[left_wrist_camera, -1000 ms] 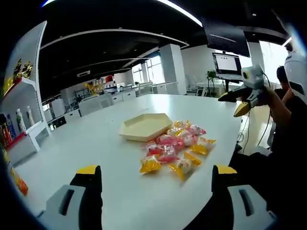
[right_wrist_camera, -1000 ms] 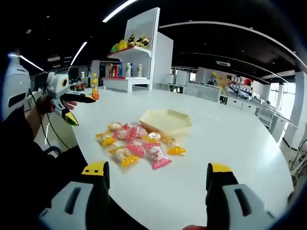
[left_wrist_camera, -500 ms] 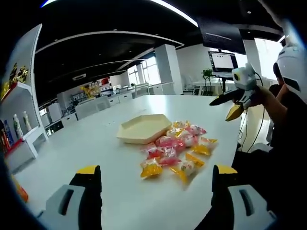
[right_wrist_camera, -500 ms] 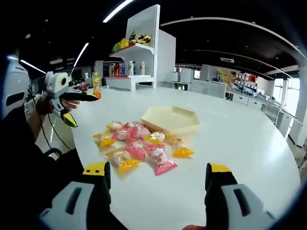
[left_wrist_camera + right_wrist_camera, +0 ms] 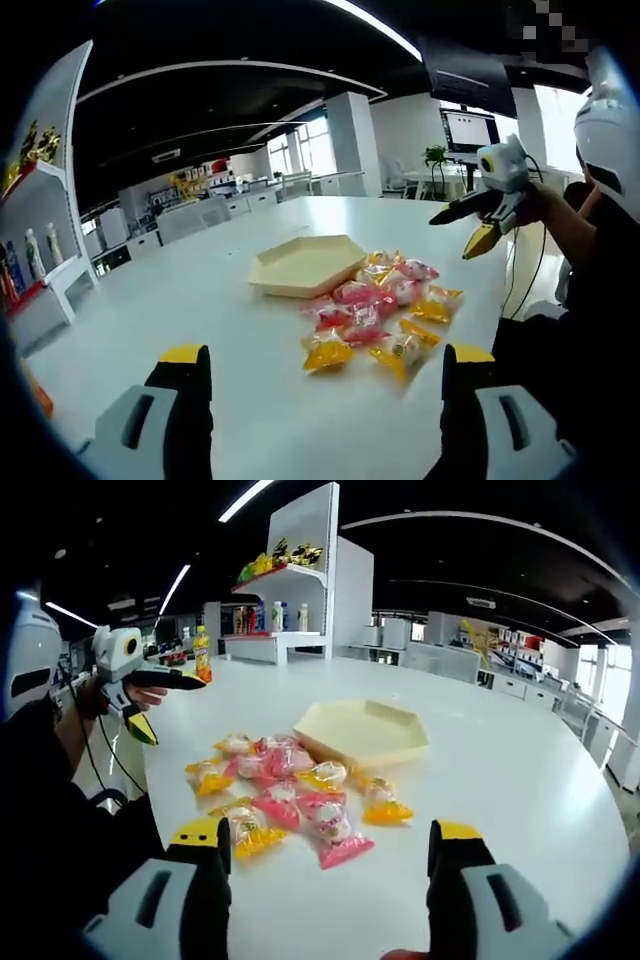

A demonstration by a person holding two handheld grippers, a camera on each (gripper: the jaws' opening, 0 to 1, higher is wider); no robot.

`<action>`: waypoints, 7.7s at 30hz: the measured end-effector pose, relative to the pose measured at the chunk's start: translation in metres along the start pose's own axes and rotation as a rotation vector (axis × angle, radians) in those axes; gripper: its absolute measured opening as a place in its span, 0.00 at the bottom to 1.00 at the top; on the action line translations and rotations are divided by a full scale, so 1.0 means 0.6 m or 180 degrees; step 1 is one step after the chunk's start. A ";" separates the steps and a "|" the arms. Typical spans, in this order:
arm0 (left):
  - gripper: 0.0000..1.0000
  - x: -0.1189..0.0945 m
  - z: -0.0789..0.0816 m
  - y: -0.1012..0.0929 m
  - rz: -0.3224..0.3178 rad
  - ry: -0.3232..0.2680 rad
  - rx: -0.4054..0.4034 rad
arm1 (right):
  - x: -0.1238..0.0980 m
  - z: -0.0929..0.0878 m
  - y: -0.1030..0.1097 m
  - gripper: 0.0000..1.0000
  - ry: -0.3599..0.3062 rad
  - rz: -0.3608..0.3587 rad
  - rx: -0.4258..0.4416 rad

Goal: Pick up the marshmallows scattered on the table and place them into the bowl on the table

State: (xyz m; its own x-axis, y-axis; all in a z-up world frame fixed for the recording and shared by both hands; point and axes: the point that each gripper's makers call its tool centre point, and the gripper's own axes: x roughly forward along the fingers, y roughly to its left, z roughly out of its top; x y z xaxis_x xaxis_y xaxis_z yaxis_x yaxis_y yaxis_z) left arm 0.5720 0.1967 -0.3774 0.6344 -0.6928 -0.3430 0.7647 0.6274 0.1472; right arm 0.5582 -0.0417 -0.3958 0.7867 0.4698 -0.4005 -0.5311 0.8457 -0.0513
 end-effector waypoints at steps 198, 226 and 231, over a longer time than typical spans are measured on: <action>0.92 0.003 0.012 -0.003 -0.0007 0.0050 0.0160 | -0.007 0.028 -0.009 0.15 -0.0160 -0.0051 -0.0557; 0.91 0.002 0.007 -0.005 -0.0006 0.0080 0.0179 | -0.017 0.041 -0.009 0.15 -0.0245 -0.0052 -0.0495; 0.91 0.002 0.006 -0.007 -0.0012 0.0082 0.0186 | -0.015 0.042 -0.009 0.15 -0.0251 -0.0047 -0.0492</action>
State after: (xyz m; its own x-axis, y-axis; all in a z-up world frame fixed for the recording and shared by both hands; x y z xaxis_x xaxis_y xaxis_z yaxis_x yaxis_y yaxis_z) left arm 0.5701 0.1920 -0.3747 0.6288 -0.6853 -0.3674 0.7729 0.6023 0.1994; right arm 0.5618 -0.0445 -0.3689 0.8138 0.4811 -0.3259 -0.5565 0.8066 -0.1991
